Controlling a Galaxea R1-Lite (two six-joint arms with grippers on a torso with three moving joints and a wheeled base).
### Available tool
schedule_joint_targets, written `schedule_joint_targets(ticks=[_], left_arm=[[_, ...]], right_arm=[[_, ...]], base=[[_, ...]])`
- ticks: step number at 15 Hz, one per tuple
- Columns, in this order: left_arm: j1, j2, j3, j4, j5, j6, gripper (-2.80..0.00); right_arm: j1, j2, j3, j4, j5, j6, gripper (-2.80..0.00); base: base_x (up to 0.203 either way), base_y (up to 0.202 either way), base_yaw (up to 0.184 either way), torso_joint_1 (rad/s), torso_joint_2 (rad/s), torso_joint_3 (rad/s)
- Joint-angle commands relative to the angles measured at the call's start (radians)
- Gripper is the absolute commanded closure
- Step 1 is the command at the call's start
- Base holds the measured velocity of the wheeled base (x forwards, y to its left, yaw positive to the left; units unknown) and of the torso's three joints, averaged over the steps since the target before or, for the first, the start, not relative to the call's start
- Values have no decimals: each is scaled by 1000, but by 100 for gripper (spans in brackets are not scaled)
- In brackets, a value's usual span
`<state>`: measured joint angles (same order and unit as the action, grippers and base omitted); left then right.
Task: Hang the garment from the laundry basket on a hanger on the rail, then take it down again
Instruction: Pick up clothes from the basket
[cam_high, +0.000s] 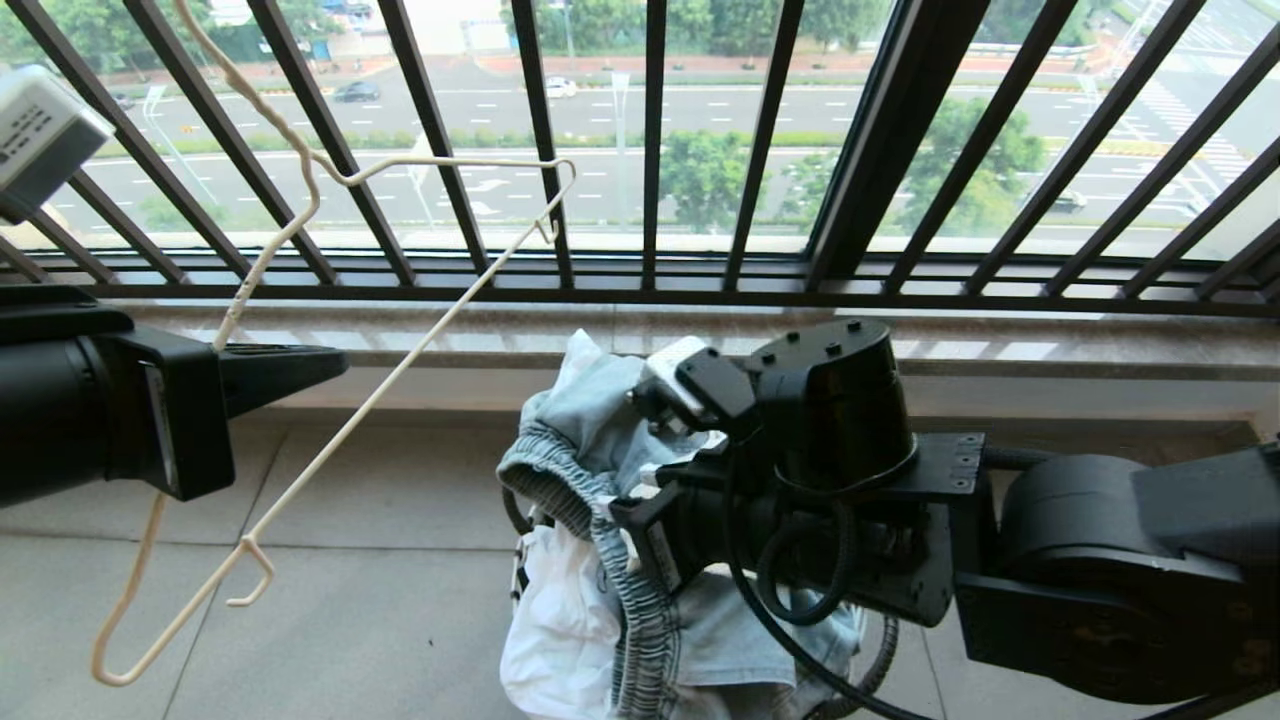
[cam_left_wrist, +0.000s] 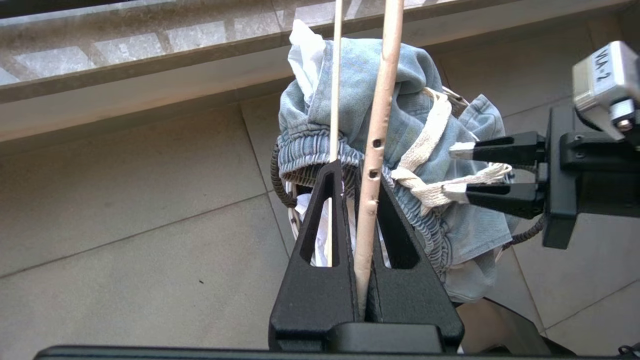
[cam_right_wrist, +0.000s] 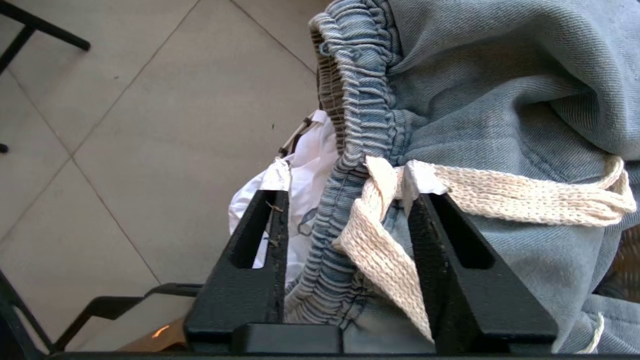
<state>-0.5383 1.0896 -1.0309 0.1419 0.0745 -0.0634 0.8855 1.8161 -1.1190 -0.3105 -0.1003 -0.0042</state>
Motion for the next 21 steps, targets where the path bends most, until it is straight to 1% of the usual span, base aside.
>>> schedule_joint_targets(ticks=[1, 2, 4, 6, 8, 14, 17, 21], left_arm=[[7, -9, -3, 1, 1, -1, 0], [21, -19, -7, 1, 1, 0, 0], [39, -35, -20, 1, 1, 0, 0], [40, -42, -23, 2, 1, 1, 0], [40, -43, -23, 2, 1, 1, 0], [40, -57, -23, 2, 1, 2, 0], [40, -69, -25, 2, 1, 4, 0], [40, -79, -25, 2, -1, 5, 0]], right_arm=[[7, 82, -39, -6, -13, -38, -280], [7, 111, -63, -13, -27, -53, -280], [8, 159, -88, -95, -40, -81, -280], [11, 212, -108, -151, -51, -148, -280], [12, 262, -149, -185, -75, -182, -280], [22, 360, -237, -210, -94, -194, -280], [20, 419, -282, -226, -141, -242, -280], [4, 479, -377, -251, -194, -309, -280]], base=[[0, 0, 0, 0, 0, 0], [0, 0, 0, 0, 0, 0], [0, 0, 0, 0, 0, 0], [0, 0, 0, 0, 0, 0], [0, 0, 0, 0, 0, 0], [0, 0, 0, 0, 0, 0], [0, 0, 0, 0, 0, 0], [0, 0, 0, 0, 0, 0]])
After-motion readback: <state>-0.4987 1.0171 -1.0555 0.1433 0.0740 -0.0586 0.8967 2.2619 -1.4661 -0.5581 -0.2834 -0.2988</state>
